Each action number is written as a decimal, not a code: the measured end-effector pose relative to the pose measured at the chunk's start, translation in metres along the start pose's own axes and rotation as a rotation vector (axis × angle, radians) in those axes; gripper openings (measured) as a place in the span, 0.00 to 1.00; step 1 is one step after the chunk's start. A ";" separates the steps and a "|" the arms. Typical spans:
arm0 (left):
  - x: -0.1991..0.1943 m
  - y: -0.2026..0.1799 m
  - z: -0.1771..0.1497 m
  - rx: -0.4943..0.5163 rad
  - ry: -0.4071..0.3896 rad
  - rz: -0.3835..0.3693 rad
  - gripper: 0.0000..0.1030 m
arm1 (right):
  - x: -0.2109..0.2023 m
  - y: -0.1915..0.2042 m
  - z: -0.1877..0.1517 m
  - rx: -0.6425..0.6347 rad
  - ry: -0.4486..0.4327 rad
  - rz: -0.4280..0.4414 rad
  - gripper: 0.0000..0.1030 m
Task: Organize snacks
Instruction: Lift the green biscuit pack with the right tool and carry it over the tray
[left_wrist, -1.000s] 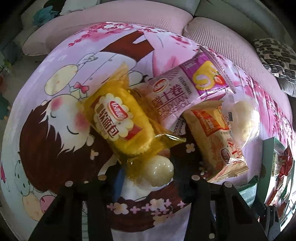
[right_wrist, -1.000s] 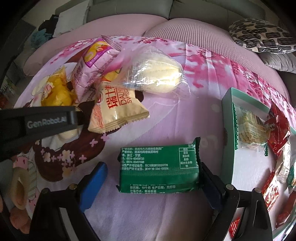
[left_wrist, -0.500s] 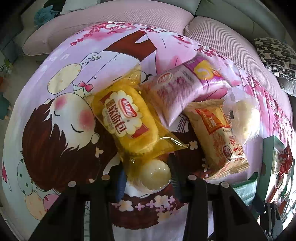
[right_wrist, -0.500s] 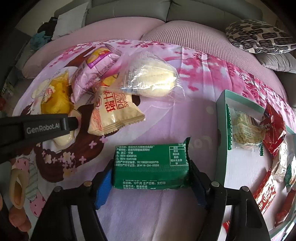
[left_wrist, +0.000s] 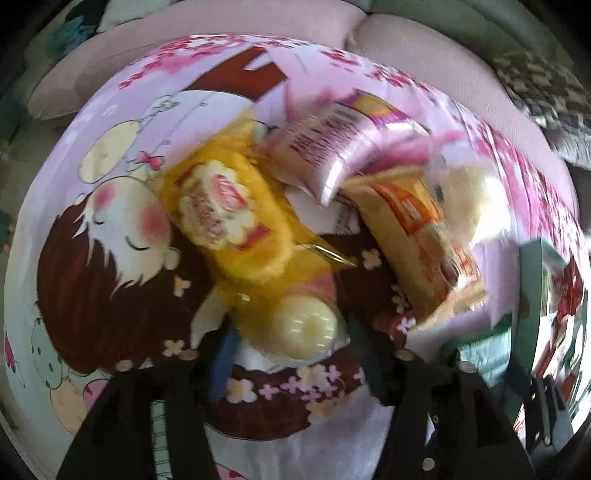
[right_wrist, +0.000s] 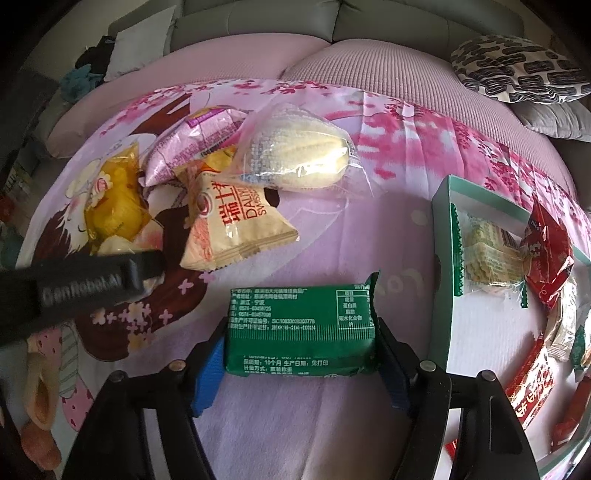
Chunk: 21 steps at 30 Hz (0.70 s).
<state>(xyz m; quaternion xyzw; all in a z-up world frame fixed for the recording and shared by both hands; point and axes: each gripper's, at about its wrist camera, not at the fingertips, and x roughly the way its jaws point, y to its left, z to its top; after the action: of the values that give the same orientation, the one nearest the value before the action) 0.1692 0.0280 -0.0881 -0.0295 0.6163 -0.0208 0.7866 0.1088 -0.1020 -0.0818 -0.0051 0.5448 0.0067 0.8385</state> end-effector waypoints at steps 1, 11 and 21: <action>0.002 -0.003 -0.001 0.017 0.001 0.021 0.62 | 0.000 0.000 0.000 -0.002 0.000 -0.001 0.72; -0.003 -0.011 0.000 0.015 -0.032 0.037 0.47 | 0.001 -0.001 -0.002 -0.004 0.001 -0.001 0.72; -0.022 -0.002 0.003 0.000 -0.069 -0.015 0.47 | -0.011 0.002 0.000 -0.009 -0.023 0.033 0.69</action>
<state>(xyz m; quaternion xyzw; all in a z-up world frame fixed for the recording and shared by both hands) 0.1665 0.0277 -0.0661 -0.0347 0.5886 -0.0259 0.8073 0.1039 -0.1005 -0.0719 0.0002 0.5350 0.0230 0.8446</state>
